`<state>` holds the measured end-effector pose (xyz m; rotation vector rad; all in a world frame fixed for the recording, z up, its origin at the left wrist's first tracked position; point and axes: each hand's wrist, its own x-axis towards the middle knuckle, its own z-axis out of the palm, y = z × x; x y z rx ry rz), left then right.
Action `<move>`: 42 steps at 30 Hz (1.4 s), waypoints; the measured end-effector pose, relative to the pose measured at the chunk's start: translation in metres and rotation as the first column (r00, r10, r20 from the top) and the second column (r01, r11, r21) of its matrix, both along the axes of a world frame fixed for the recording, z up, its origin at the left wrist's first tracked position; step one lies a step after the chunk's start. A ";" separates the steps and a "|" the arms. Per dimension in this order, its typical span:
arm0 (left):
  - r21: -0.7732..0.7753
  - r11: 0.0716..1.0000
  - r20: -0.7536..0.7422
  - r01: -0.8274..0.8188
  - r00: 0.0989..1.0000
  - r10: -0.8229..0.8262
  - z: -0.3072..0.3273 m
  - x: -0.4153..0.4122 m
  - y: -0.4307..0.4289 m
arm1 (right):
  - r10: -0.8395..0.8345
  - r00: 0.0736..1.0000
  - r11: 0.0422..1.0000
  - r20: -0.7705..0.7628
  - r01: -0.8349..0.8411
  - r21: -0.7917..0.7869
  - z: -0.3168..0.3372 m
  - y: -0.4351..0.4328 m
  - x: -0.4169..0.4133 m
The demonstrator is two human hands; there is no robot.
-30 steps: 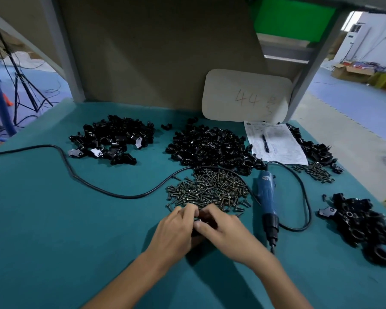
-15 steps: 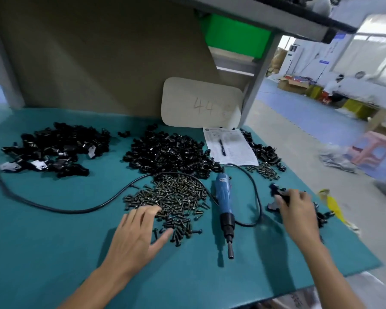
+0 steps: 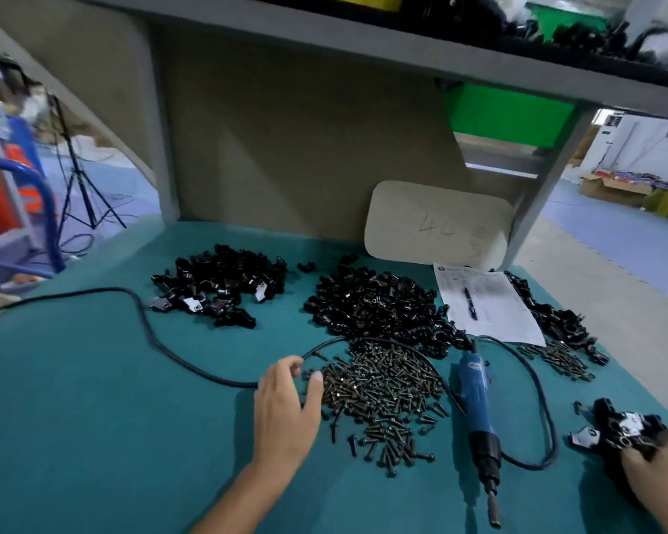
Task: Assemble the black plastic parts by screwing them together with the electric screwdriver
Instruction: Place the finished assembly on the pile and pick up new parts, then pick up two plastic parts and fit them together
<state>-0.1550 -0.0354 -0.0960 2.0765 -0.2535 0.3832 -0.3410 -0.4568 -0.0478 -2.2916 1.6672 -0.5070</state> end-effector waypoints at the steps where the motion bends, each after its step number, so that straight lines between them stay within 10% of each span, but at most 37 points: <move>1: -0.033 0.998 -0.008 -0.051 0.999 0.051 0.001 0.011 0.004 | 0.009 1.000 1.000 0.023 -0.009 -0.016 0.002 0.004 0.005; 5: -0.065 0.961 -0.065 -0.268 0.962 0.264 0.014 0.066 0.021 | 0.257 0.957 0.956 0.132 -0.232 -0.180 0.014 0.030 0.031; 8: 0.186 0.920 -0.022 -0.345 0.935 0.355 0.020 0.104 0.037 | 0.384 0.923 0.907 0.038 -0.369 -0.204 0.035 0.063 0.070; 14: 0.566 0.816 -0.225 -0.119 0.930 0.292 0.018 0.161 0.068 | 0.839 0.538 0.542 -0.078 -0.839 0.049 0.040 0.136 0.191; 23: 0.672 0.737 -0.171 0.066 0.983 0.068 0.010 0.176 0.066 | 0.854 0.392 0.438 -0.341 -0.897 0.064 0.005 0.181 0.283; 29: 0.619 0.773 -0.013 -0.143 0.981 0.192 0.017 0.167 0.055 | 0.838 0.396 0.421 -0.374 -0.907 -0.015 -0.001 0.180 0.280; 37: 0.011 1.000 -0.236 -0.009 0.972 0.011 0.064 0.140 0.035 | 0.844 0.497 0.473 -0.200 -0.867 -0.159 -0.002 0.193 0.269; 40: -0.610 0.772 -0.578 -0.178 0.766 -0.280 0.086 0.133 0.028 | 0.828 0.520 0.542 0.210 -0.838 -0.061 0.011 0.202 0.254; 42: -0.758 0.620 -0.574 -0.203 0.658 -0.487 0.093 0.123 0.029 | 0.710 0.533 0.564 0.461 -0.822 0.082 0.019 0.210 0.237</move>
